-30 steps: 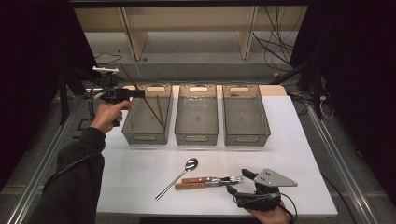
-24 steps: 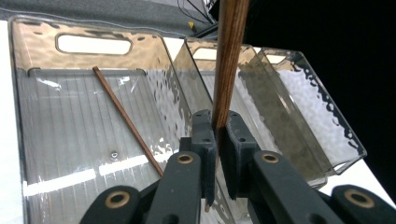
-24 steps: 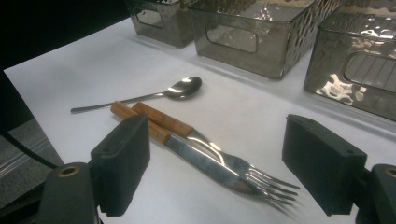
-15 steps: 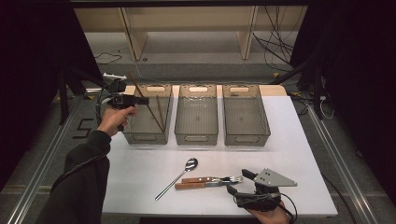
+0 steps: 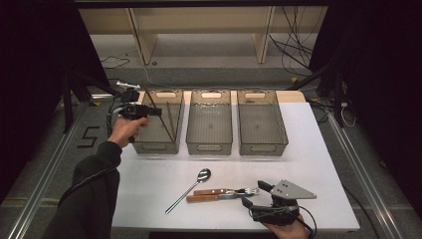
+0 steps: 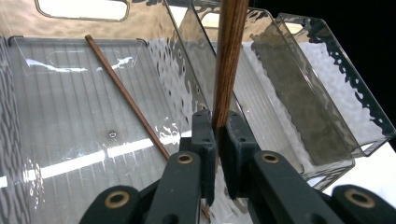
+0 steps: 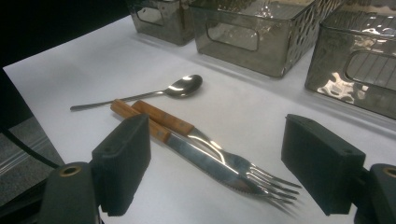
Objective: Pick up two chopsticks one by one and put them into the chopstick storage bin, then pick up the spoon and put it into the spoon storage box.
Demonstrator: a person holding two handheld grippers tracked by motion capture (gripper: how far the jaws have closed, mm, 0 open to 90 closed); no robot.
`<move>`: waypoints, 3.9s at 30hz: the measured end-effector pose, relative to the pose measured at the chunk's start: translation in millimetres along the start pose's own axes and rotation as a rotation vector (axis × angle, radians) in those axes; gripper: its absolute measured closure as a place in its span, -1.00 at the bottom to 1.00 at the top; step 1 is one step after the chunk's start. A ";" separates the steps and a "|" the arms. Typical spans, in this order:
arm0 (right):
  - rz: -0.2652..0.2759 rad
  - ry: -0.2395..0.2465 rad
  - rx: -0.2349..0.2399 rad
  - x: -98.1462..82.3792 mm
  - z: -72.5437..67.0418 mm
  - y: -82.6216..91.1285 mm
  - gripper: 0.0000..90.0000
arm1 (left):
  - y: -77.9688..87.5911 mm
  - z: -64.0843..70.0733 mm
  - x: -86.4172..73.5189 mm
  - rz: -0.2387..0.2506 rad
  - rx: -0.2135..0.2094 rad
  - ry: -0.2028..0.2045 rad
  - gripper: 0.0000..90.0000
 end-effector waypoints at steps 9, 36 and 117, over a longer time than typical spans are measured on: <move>0.003 0.005 -0.007 0.0 -0.3 0.1 -0.45 | -6.6 2.7 0.1 -0.032 -0.003 -0.006 0.87; 0.007 -0.004 -0.004 -0.2 1.0 1.0 -0.44 | -29.1 9.1 4.5 -0.118 0.148 0.017 -0.36; -0.005 -0.010 0.004 -6.2 4.6 -4.7 -0.43 | -58.4 110.0 -193.5 -0.418 0.156 -0.439 -0.08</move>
Point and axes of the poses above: each handheld gripper's, and its own axes: y roughly backward along the jaws, x roughly out of its top, z roughly to its right, the point moved 1 cm from there along -y, roughly forward along the jaws, and after that the axes turned 15 degrees about -z, right-handed, at the moved point
